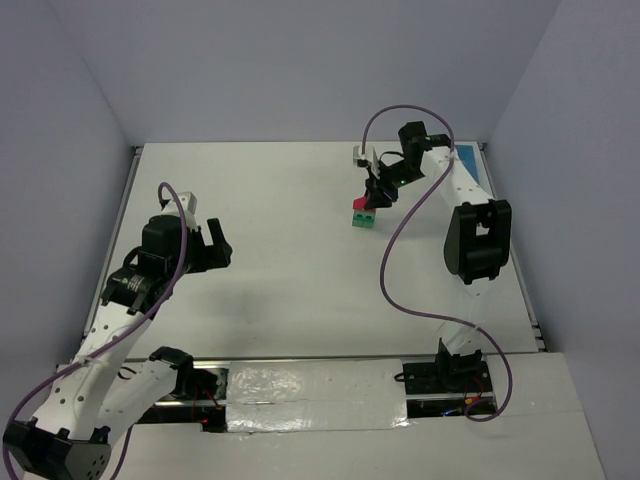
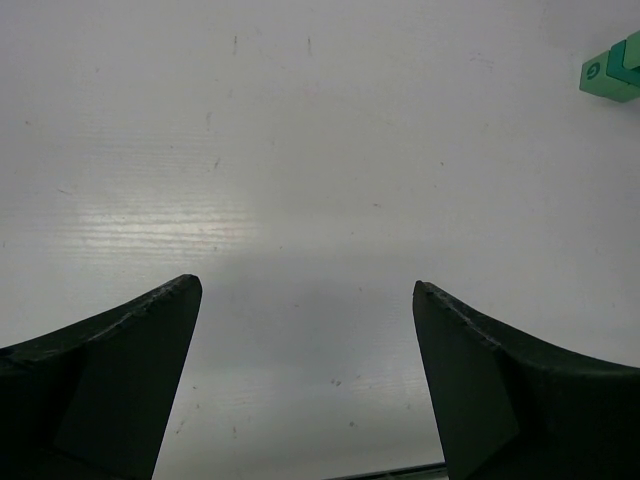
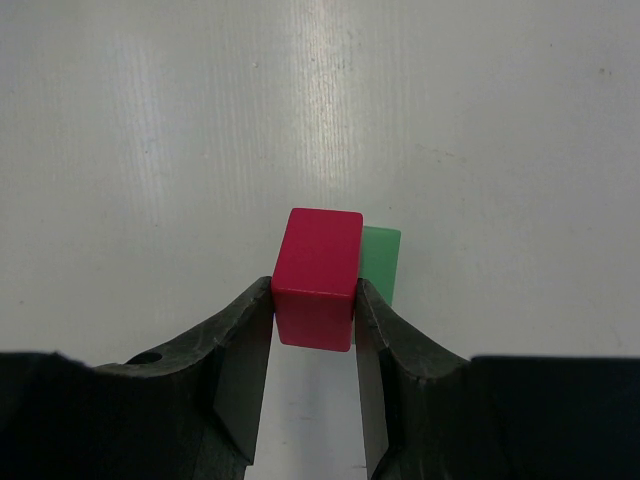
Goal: Build the wood block tower
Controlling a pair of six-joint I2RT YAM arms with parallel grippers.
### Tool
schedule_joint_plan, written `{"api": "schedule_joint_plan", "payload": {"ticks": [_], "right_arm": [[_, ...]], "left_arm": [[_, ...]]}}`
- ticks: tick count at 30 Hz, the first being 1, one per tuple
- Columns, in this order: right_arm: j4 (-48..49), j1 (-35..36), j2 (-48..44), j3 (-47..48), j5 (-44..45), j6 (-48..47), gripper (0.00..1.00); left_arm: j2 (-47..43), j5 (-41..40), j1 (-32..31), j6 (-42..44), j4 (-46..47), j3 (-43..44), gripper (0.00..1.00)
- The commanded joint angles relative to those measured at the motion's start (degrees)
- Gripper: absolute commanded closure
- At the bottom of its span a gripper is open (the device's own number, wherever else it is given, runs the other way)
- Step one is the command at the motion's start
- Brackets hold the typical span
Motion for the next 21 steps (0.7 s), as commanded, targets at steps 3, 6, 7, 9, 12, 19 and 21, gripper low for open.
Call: {"api": "schedule_joint_plan", "payload": {"ticks": [3, 6, 7, 9, 12, 19, 21], "right_arm": [[2.6, 0.3, -2.2, 0.1, 1.2, 1.9, 0.97], [3.8, 0.2, -2.3, -0.5, 1.4, 1.9, 0.95], [4.1, 0.2, -2.3, -0.8, 1.5, 1.9, 0.95], [4.8, 0.2, -2.4, -1.0, 1.7, 2.4, 0.93], [4.7, 0.1, -1.7, -0.9, 2.1, 2.3, 0.91], [5.8, -0.1, -1.5, -1.0, 2.0, 2.5, 0.87], [5.8, -0.1, -1.2, -1.0, 2.0, 2.5, 0.85]], "left_arm": [[-0.3, 0.9, 0.3, 1.1, 2.4, -0.1, 0.00], [-0.3, 0.9, 0.3, 1.2, 2.5, -0.3, 0.01], [-0.4, 1.0, 0.3, 1.2, 2.5, -0.3, 0.00], [-0.5, 1.0, 0.3, 1.2, 2.5, -0.4, 0.00], [-0.5, 1.1, 0.4, 1.2, 2.5, -0.4, 0.01], [-0.4, 1.4, 0.3, 1.2, 2.6, -0.4, 0.00], [-0.6, 1.3, 0.3, 1.3, 2.6, -0.4, 0.01]]}}
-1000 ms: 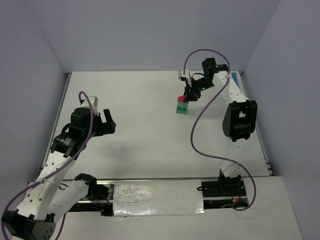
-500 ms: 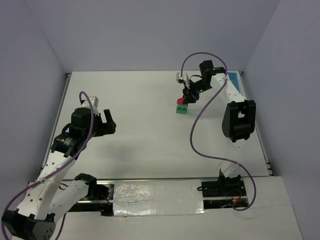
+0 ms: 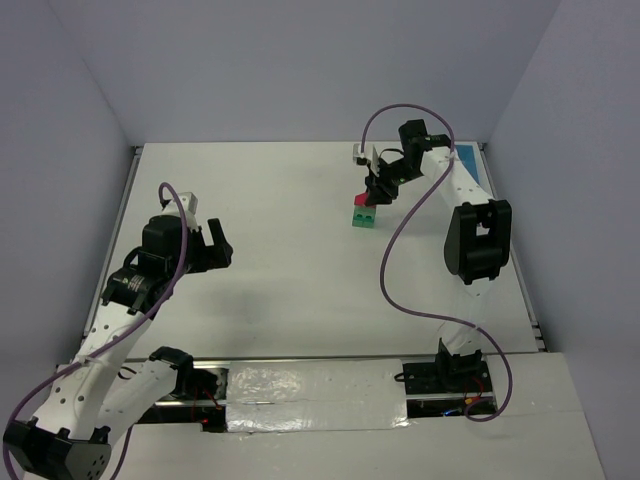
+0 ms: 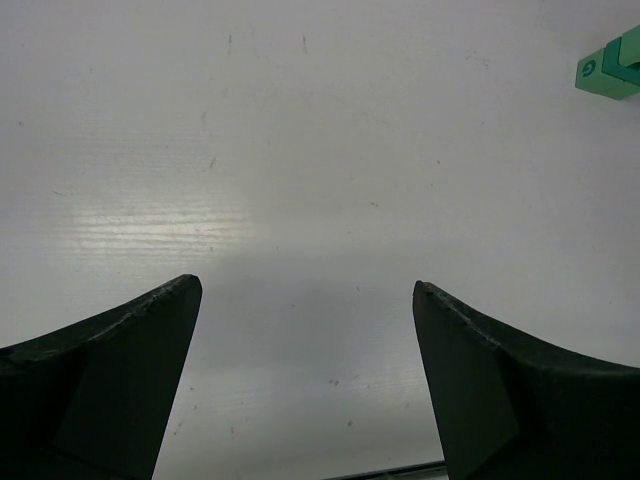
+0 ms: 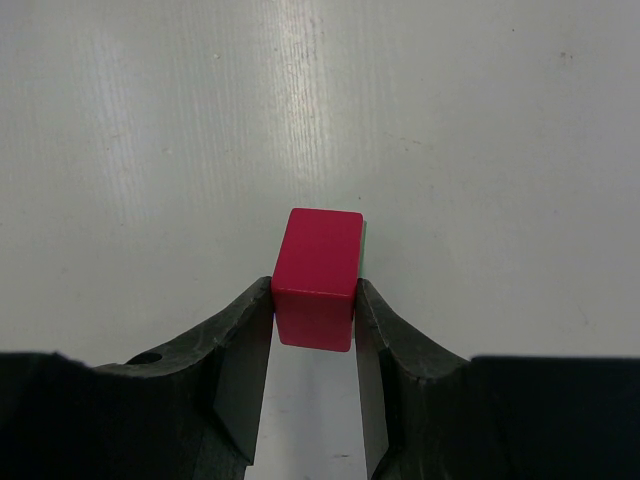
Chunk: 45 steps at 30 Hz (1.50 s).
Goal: Build the wood block tower
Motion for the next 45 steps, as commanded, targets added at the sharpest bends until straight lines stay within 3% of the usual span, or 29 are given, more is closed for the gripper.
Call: {"api": "schedule_joint_plan", "payload": {"ticks": [1, 30, 45], "right_arm": [[2.0, -0.1, -1.0, -0.5, -0.6, 0.2, 0.85], [5.1, -0.8, -0.2, -2.3, -0.5, 0.7, 0.83], [4.6, -0.9, 0.7, -2.5, -0.1, 0.5, 0.76]], "left_arm": [[-0.5, 0.7, 0.3, 1.3, 2.2, -0.2, 0.00], [-0.6, 0.8, 0.3, 1.2, 2.2, -0.3, 0.00], [-0.4, 1.2, 0.3, 1.3, 2.4, -0.3, 0.00]]}}
